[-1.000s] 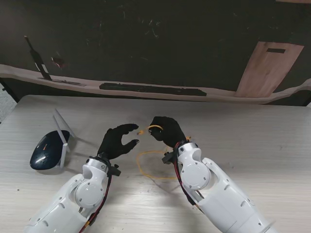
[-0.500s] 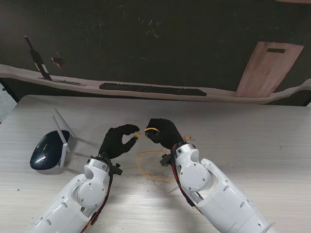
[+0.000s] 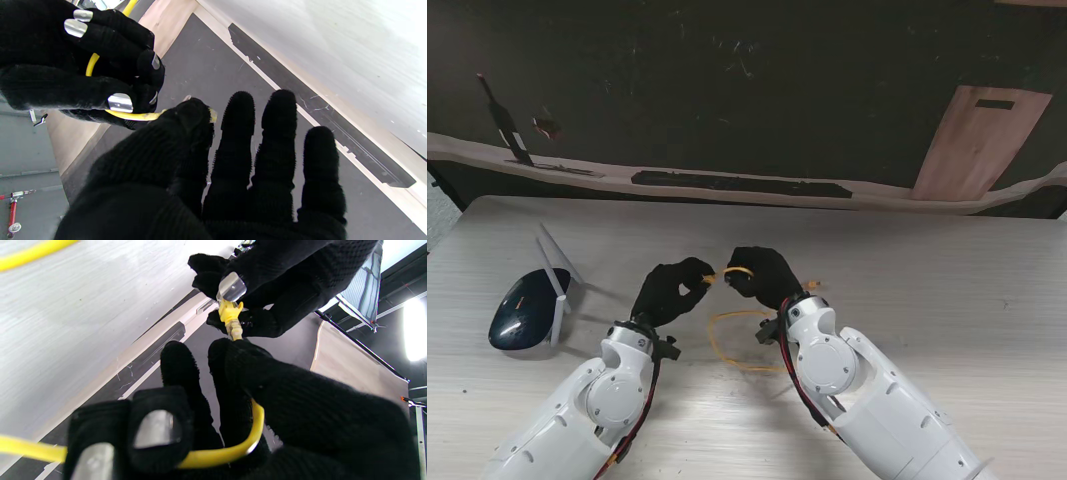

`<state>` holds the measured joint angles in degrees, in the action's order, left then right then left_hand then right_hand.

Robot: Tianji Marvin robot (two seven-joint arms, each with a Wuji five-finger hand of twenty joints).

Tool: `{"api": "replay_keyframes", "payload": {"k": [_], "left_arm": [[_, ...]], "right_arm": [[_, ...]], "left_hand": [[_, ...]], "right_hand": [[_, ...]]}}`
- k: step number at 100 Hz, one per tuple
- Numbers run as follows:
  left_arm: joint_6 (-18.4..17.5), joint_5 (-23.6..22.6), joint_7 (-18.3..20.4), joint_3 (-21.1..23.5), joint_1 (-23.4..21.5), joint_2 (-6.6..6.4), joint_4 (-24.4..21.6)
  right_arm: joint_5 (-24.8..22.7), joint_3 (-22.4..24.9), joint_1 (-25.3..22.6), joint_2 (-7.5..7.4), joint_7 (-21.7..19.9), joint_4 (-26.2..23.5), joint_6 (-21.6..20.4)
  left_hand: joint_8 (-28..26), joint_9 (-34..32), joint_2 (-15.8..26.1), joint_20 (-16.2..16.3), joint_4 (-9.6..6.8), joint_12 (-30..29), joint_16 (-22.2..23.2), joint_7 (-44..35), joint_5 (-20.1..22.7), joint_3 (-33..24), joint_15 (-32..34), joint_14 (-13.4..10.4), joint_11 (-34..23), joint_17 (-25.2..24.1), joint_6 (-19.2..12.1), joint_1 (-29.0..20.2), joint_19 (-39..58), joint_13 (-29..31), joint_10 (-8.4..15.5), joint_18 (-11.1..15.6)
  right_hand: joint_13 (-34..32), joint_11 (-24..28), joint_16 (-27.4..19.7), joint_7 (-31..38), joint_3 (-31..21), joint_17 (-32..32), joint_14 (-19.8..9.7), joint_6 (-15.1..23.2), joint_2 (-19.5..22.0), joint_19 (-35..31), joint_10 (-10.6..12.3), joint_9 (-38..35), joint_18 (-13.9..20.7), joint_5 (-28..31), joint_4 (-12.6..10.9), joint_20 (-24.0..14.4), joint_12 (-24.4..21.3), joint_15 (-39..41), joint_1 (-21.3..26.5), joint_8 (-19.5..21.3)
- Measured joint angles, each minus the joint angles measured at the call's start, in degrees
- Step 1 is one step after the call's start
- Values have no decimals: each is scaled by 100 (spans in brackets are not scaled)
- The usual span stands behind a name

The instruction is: Untangle the Ethernet cable and plug it into the router

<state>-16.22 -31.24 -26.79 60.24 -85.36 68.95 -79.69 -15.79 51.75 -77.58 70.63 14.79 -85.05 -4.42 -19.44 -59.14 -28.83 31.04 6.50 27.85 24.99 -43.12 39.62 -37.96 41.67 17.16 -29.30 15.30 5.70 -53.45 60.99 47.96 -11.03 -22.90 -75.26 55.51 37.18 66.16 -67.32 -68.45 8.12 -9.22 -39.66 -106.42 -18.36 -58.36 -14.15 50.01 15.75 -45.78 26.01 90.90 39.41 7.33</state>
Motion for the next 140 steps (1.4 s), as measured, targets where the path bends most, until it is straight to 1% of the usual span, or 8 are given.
{"api": "replay_keyframes", "payload": {"k": [16,34,60,71,93,111,128,140], "left_arm": [[18,7,-159,-29,14,32,26],[140,-44,-283,-49,18,63,30],[297,-187,-155,-92,20,24,-21],[309,-141,-75,-121,30,15,-22],[383,-157,-68,-144,42,13,-22],[516,-184,-137,-178,51,18,-22],[557,-185,-166,-193,58,25,-16],[572,-178,-167,-207,66,29,-15]], "right_arm": [[24,-1,19,-24,-193,-4,120],[-8,0,41,-88,-447,-17,251],[-103,-31,114,-191,-883,-85,650],[49,-109,202,-245,-1152,-120,765],[-227,-342,436,-205,-834,46,692],[-661,-429,515,-188,-604,196,293],[-1213,-535,594,-130,63,507,-105],[-1245,-567,631,-124,47,568,-173]], "left_hand": [[73,-228,-3,64,9,2,-1,-36,30,54,282,4,-184,196,62,-104,148,285,3,3],[120,-346,-161,70,11,4,48,-240,68,-76,579,4,-552,310,142,-105,265,432,2,-7],[121,-349,-298,83,12,6,121,-419,68,-310,727,4,-814,364,211,-58,328,504,2,-8],[121,-349,-304,137,12,6,122,-427,68,-335,727,4,-817,365,215,-57,328,504,2,-8],[121,-418,-375,139,12,6,123,-482,69,-499,730,4,-825,366,352,-48,328,568,1,-10],[126,-425,-454,142,12,6,123,-543,81,-617,731,4,-825,428,356,4,330,573,-35,-27],[138,-477,-467,143,12,6,123,-552,116,-623,749,4,-827,433,400,10,336,641,-37,-28],[141,-478,-474,143,12,6,123,-553,117,-668,753,4,-828,434,412,10,339,641,-37,-29]], "right_hand": [[17,8,-788,0,5,173,452,0,2,61,-114,-75,-601,-4,0,1359,-43,-1186,1,0],[117,-114,-1575,-33,5,750,955,0,-94,1370,-262,-78,-1631,-33,0,2368,-262,-2674,39,0],[660,-613,-1910,-723,-65,1999,1117,-263,-780,3207,-328,424,-2080,-595,-1,3517,-416,-4467,74,-145],[875,-735,-1912,-1460,-169,2228,1182,-431,-781,3510,-387,789,-2112,-807,-560,3925,-416,-4901,55,353],[1303,-753,-1905,-1576,-229,2391,1188,-470,-854,3522,-402,1163,-2138,-1308,-686,3962,-364,-4930,-172,870],[1000,-610,-1814,-1482,-230,1856,1177,-411,-854,3025,-402,981,-2136,-1154,-686,3492,-317,-4441,-172,1035],[401,-466,-1765,-831,-247,1124,1111,-349,-1068,2466,-406,362,-2026,-759,-164,3025,-291,-3802,-179,185],[293,-464,-1699,-652,-247,996,1103,-342,-1134,2277,-406,135,-1954,-564,-100,2854,-291,-3598,-181,-23]]}}
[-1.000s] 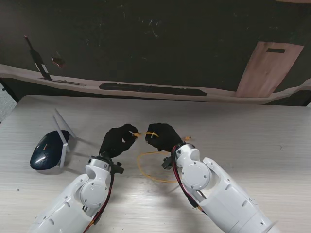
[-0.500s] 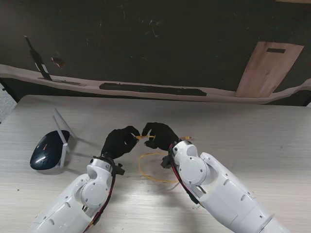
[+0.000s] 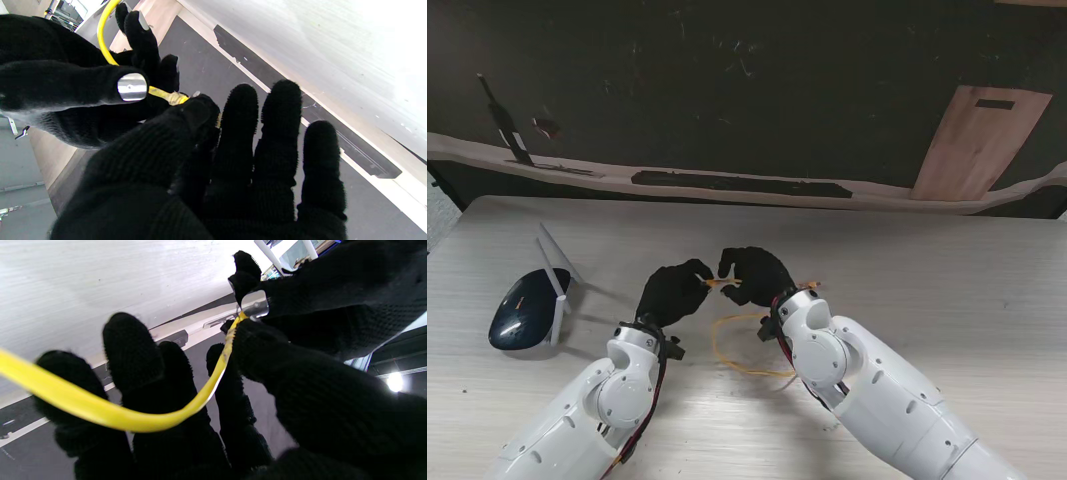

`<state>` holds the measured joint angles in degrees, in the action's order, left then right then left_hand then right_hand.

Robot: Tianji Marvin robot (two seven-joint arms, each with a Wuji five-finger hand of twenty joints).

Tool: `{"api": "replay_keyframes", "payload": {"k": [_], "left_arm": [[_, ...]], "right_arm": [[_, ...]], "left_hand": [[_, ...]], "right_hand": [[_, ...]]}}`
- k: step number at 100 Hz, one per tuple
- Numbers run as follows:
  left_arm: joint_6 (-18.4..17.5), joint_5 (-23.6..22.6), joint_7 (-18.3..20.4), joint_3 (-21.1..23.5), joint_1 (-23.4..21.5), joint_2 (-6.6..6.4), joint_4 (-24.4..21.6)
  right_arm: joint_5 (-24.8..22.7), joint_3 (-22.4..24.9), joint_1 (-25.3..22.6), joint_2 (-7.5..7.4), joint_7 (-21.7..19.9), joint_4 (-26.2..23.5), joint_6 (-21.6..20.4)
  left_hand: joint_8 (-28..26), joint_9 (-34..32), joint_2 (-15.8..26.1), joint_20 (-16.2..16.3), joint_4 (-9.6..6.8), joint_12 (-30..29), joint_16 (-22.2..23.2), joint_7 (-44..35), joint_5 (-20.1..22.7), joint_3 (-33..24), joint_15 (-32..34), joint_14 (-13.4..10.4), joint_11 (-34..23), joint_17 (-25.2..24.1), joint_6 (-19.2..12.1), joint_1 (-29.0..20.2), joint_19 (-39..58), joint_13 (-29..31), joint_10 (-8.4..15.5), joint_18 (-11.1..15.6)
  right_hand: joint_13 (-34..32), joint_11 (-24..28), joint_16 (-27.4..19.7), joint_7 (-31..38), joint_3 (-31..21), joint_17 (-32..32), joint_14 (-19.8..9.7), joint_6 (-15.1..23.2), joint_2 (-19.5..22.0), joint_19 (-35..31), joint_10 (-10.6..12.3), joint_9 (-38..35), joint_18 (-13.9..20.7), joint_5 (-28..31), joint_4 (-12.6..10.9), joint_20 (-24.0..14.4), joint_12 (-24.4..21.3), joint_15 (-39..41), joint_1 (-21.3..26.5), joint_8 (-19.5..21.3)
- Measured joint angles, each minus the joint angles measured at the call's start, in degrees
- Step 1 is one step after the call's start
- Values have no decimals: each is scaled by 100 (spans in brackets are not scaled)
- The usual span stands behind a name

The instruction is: Untangle the Ethernet cable and plug it into the router

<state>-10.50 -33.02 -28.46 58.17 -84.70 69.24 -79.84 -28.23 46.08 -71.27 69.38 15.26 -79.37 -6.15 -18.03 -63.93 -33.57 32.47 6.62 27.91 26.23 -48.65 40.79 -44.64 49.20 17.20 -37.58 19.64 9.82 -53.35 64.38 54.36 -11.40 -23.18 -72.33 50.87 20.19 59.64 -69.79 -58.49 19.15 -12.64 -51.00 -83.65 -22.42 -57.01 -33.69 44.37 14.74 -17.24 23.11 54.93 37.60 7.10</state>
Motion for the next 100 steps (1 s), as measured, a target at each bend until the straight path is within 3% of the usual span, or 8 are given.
{"api": "replay_keyframes", "payload": {"k": [28,62,100], "left_arm": [[39,12,19,-23,18,2,3],[41,17,33,-31,23,2,8],[37,36,54,-32,24,2,10]], "right_arm": [[-29,-124,97,31,104,165,-146],[-52,-190,162,54,131,248,-174],[-105,-270,219,67,162,313,-132]], "left_hand": [[1,0,-10,0,0,1,0,0,0,-8,29,0,-48,0,1,1,0,0,0,-1],[1,0,-43,1,1,1,0,-24,2,-15,35,0,-58,0,1,2,1,0,0,-1],[1,0,-43,1,1,1,0,-43,2,-15,36,0,-59,-10,1,2,1,0,0,-1]], "right_hand": [[-7,0,272,298,7,-129,-8,-8,-1,-379,0,-227,114,150,59,-317,-54,514,178,-351],[-67,1,453,353,13,-239,-16,-79,161,-649,13,-394,257,346,59,-594,-217,938,297,-421],[-122,123,843,354,16,-431,-145,-151,167,-1188,107,-456,664,416,59,-1084,-274,1684,461,-445]]}}
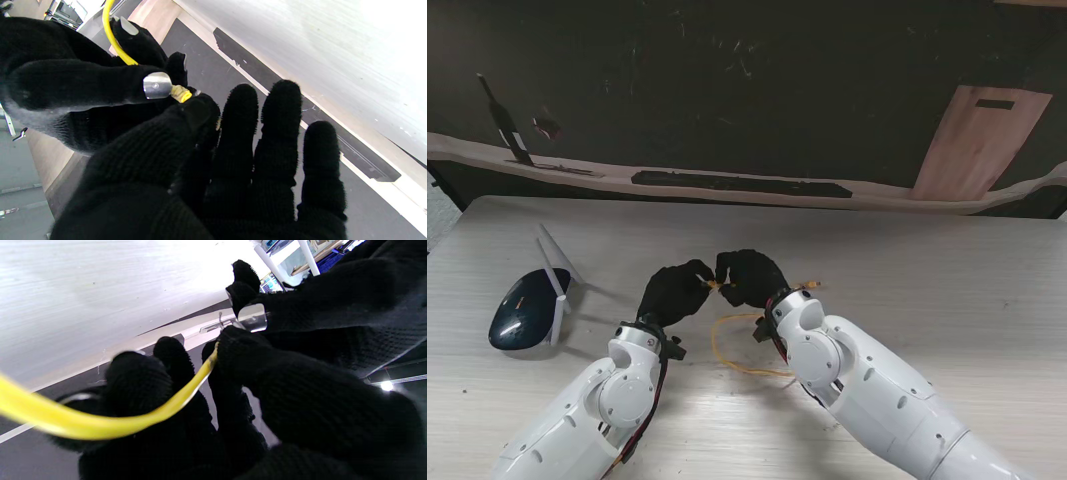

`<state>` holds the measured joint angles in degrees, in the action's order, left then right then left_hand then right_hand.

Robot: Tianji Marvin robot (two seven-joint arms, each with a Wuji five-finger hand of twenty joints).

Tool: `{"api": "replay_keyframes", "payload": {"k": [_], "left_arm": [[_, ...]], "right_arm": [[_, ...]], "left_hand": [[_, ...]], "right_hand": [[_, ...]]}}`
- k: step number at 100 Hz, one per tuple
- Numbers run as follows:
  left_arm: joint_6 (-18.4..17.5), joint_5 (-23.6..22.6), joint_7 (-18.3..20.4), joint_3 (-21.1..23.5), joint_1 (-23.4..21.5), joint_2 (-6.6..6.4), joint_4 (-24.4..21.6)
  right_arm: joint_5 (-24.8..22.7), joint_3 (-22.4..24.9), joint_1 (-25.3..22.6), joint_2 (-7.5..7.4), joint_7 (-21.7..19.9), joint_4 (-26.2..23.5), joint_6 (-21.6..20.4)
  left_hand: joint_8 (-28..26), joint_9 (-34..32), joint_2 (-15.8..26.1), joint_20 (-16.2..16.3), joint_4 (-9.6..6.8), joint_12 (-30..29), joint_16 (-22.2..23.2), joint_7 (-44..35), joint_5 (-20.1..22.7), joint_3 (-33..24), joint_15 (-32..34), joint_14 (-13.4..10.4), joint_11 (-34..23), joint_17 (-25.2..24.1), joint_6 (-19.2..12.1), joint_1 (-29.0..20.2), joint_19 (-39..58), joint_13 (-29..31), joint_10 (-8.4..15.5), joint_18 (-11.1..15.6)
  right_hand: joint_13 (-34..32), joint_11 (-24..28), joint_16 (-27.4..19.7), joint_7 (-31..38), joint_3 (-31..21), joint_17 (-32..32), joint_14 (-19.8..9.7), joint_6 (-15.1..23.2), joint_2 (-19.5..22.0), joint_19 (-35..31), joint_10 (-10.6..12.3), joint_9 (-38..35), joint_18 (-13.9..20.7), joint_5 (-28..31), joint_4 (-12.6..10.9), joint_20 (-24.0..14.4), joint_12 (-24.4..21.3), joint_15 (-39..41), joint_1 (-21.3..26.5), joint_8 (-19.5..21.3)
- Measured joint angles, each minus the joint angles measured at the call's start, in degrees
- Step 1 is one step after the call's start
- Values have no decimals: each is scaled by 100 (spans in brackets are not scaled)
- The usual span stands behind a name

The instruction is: Untangle the Ethernet cable and plug it into the router

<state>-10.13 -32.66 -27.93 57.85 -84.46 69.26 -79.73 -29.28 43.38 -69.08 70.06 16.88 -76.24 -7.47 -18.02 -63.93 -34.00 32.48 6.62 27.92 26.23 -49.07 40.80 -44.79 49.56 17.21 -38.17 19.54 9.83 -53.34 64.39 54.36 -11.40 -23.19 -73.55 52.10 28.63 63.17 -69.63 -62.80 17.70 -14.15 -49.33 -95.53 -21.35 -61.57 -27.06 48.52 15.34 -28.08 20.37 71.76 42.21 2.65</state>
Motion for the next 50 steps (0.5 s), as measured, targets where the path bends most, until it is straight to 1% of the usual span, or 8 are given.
{"api": "replay_keyframes", "payload": {"k": [20,23,32,37,50], "left_arm": [[-2,8,10,0,0,0,0],[-2,8,11,0,0,0,0],[-5,10,13,0,-1,0,-3],[-8,15,16,0,-1,0,-4],[-10,37,35,0,-1,0,-5]], "right_arm": [[-57,-43,31,8,16,38,55],[-58,-46,33,10,17,42,61],[-65,-62,43,13,22,54,71],[-66,-71,52,16,24,69,73],[-46,-87,70,23,25,94,73]], "left_hand": [[0,0,0,0,0,0,0,-3,0,0,0,0,0,-2,0,0,0,-1,0,0],[0,0,0,1,0,0,0,-3,0,0,0,0,0,-2,0,0,0,-1,0,0],[0,0,0,1,0,0,0,-4,0,0,0,0,0,-2,0,0,0,-1,0,0],[0,0,0,1,0,0,0,-5,0,0,0,0,0,-2,0,0,0,-1,0,0],[0,0,0,1,0,0,0,-13,0,0,0,0,0,-3,0,0,0,-1,0,0]], "right_hand": [[-9,79,114,1,0,-51,-67,-50,5,-181,69,-44,106,80,0,-171,0,307,54,-36],[-10,82,152,1,0,-53,-70,-60,55,-211,74,-50,110,80,0,-215,0,332,61,-38],[-19,109,172,1,1,-75,-80,-63,56,-240,87,-60,125,82,0,-236,0,390,63,-39],[-63,142,172,1,1,-95,-111,-73,56,-258,130,-114,139,140,0,-260,0,411,63,-40],[-64,147,174,1,2,-104,-117,-82,56,-260,134,-117,149,158,1,-296,0,433,63,-40]]}}
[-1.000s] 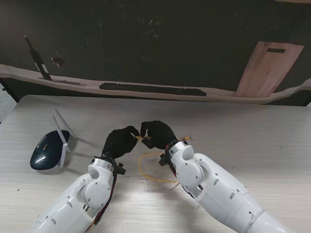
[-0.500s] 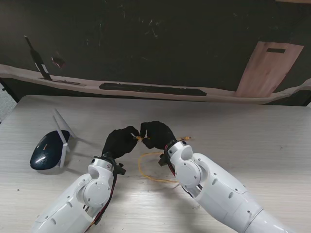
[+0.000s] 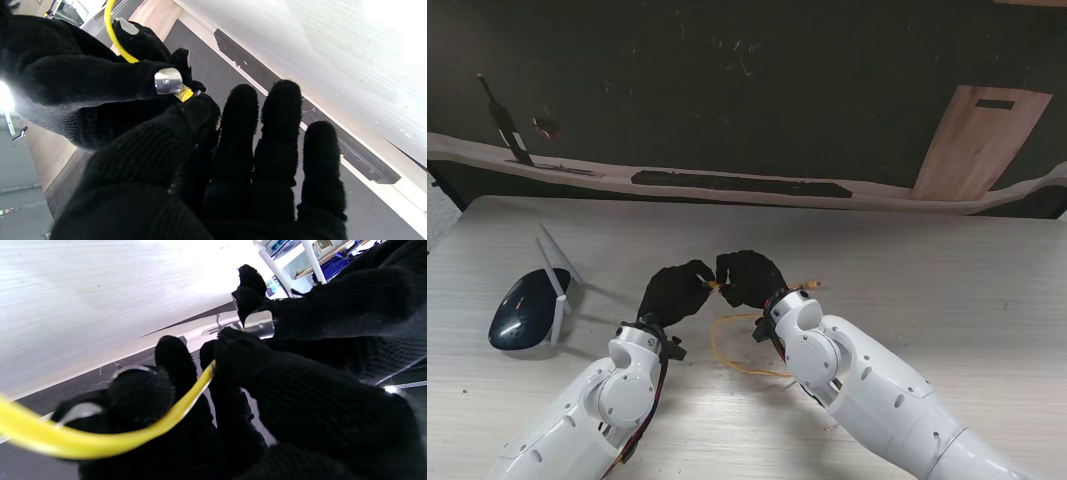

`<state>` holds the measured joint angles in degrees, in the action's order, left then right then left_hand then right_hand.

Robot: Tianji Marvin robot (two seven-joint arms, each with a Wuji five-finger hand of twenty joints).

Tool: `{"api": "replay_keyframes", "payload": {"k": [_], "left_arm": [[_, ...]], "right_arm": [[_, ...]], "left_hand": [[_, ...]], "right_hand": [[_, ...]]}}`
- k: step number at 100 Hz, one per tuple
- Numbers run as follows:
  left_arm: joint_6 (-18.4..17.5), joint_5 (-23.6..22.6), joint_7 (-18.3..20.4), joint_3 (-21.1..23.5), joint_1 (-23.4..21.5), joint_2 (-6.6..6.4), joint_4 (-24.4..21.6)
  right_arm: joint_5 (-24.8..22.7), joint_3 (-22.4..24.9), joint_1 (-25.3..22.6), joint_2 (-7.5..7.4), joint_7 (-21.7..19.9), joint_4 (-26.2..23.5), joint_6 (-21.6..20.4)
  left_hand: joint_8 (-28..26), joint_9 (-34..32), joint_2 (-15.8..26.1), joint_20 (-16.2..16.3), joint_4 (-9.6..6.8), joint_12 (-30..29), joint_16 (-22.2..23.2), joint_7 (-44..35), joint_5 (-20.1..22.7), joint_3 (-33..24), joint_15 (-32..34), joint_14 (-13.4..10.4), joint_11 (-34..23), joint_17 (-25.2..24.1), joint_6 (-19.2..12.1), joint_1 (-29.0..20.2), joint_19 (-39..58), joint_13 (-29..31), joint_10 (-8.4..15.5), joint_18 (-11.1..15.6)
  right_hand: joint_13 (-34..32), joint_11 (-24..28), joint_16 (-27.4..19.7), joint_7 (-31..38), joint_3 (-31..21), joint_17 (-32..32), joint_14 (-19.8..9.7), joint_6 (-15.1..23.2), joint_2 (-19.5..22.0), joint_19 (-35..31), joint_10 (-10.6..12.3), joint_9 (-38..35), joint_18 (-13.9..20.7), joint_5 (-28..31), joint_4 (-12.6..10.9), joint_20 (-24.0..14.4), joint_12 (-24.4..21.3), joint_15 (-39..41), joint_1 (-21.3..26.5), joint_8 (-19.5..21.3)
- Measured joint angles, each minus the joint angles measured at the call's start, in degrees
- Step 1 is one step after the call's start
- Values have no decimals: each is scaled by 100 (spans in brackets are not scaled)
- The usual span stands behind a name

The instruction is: Untangle the Ethernet cable and plug it into the router

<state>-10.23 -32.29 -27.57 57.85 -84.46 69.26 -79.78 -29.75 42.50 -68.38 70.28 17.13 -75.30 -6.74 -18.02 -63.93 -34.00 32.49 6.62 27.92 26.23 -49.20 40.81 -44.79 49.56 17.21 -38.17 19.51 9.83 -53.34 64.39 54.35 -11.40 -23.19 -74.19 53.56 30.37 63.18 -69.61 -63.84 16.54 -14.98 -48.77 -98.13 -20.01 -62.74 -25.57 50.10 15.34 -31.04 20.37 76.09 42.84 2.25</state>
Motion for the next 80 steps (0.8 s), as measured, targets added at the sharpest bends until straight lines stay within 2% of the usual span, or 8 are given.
{"api": "replay_keyframes", "payload": {"k": [53,63,80], "left_arm": [[12,23,26,-1,0,-1,-7],[20,23,25,-5,0,0,-7],[34,29,9,-19,6,3,-6]], "right_arm": [[22,2,19,8,16,56,-82],[152,40,-8,21,17,43,-80],[262,156,-130,34,16,-72,-55]], "left_hand": [[0,0,0,0,0,0,0,-9,2,0,0,0,0,-56,1,0,0,-4,0,0],[0,0,0,0,0,0,0,-9,2,0,0,0,0,-59,1,0,0,-5,0,0],[0,273,1,0,-3,0,0,-1,-5,0,-55,0,224,-230,-76,126,0,-249,-8,0]], "right_hand": [[-31,74,145,-86,65,-40,-50,90,121,-197,96,-147,56,168,46,-161,65,248,-19,17],[-34,82,199,-159,65,-51,-52,105,111,-252,100,-154,57,206,51,-217,76,326,-19,65],[-94,230,475,-216,65,-159,-174,110,111,-657,224,-252,241,212,52,-441,358,845,-50,215]]}}
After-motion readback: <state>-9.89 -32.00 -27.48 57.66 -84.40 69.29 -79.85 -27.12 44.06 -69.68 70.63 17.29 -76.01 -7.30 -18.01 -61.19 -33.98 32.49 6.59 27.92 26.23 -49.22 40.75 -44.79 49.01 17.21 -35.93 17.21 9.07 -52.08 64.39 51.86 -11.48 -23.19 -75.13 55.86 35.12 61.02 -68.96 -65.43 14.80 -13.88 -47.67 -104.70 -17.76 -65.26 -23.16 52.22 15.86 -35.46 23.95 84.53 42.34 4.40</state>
